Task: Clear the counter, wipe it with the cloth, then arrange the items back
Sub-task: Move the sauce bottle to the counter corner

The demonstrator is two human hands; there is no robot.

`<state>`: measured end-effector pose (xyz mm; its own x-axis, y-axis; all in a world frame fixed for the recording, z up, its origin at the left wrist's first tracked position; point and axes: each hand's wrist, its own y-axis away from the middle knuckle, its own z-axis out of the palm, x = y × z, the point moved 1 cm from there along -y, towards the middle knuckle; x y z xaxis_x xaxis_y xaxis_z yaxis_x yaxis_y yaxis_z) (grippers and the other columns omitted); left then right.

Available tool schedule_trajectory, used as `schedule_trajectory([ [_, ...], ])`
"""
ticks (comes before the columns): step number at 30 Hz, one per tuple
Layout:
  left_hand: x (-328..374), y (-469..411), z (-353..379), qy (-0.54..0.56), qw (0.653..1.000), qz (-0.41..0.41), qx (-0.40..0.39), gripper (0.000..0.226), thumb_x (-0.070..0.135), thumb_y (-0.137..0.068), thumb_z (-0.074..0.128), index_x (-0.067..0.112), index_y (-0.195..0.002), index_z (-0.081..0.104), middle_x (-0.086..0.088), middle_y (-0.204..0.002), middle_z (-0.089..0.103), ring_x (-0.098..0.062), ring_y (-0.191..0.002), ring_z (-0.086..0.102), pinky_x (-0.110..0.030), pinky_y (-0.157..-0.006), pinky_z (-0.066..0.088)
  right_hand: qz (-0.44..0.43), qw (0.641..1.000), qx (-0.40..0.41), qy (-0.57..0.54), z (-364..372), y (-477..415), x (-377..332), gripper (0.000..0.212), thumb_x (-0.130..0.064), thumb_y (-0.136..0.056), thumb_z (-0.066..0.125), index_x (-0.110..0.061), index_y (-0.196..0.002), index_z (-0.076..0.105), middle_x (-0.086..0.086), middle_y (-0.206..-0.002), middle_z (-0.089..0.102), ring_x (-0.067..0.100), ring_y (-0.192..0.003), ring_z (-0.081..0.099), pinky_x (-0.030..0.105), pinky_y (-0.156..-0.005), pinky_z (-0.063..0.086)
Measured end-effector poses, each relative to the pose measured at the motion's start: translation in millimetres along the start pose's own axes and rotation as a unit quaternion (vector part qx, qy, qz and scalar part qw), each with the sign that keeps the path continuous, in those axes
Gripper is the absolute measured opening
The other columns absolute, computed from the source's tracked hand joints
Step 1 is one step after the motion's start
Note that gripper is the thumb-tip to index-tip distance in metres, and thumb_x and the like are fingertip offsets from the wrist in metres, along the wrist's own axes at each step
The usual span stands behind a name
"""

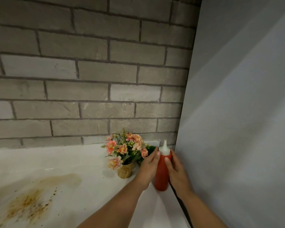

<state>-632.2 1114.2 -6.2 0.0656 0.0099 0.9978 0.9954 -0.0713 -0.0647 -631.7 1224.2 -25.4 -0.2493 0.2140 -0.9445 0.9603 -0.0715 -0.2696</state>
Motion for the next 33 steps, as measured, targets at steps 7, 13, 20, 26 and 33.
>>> schedule_trajectory([
  [7,1.8,10.2,0.6,-0.021,1.0,0.0,0.011,0.048,0.038,-0.098,0.04,0.028,-0.144,0.032,0.0,-0.144,0.043,-0.013,-0.128,0.044,-0.033,-0.112,0.033,0.002,1.0,-0.003,0.028,2.5,5.7,-7.1,0.051,-0.032,-0.095,0.048,-0.025,-0.143,0.036,-0.003,-0.141,0.047,0.016,-0.127,0.047,0.043,-0.107,0.04],
  [13,5.4,33.0,-3.3,-0.049,0.999,0.018,0.015,0.048,0.031,-0.099,0.038,0.02,-0.145,0.03,0.001,-0.146,0.039,0.001,-0.118,0.036,-0.014,-0.095,0.03,0.018,1.0,0.019,0.016,3.0,15.4,-15.3,0.046,-0.027,-0.096,0.048,-0.023,-0.141,0.039,-0.003,-0.134,0.051,0.017,-0.122,0.05,0.041,-0.105,0.041],
  [20,12.0,52.7,-20.2,-0.082,0.994,0.027,0.074,0.039,0.022,-0.097,0.047,0.016,-0.136,0.047,0.005,-0.109,0.059,-0.017,-0.111,0.056,-0.032,-0.098,0.046,0.103,0.984,0.029,0.141,7.5,17.5,-24.6,0.046,-0.034,-0.095,0.046,-0.012,-0.136,0.043,0.014,-0.133,0.052,0.031,-0.121,0.051,0.044,-0.101,0.042],
  [26,23.4,79.4,-51.9,-0.091,0.985,0.052,0.14,0.014,0.013,-0.094,0.051,0.023,-0.099,0.06,0.006,-0.086,0.056,-0.017,-0.09,0.056,-0.027,-0.078,0.047,0.285,0.946,-0.129,0.09,24.9,50.0,-63.5,0.031,-0.027,-0.091,0.056,-0.004,-0.11,0.05,0.014,-0.088,0.057,0.027,-0.071,0.057,0.031,-0.053,0.05],
  [33,42.0,129.7,-113.4,-0.151,0.957,0.09,0.229,0.012,0.012,-0.094,0.051,0.022,-0.095,0.057,0.004,-0.089,0.058,-0.015,-0.082,0.057,-0.01,-0.062,0.041,0.199,0.938,-0.269,0.091,89.3,84.9,-111.9,0.023,-0.024,-0.092,0.055,-0.013,-0.112,0.055,0.007,-0.083,0.058,0.019,-0.069,0.056,0.027,-0.057,0.047],
])
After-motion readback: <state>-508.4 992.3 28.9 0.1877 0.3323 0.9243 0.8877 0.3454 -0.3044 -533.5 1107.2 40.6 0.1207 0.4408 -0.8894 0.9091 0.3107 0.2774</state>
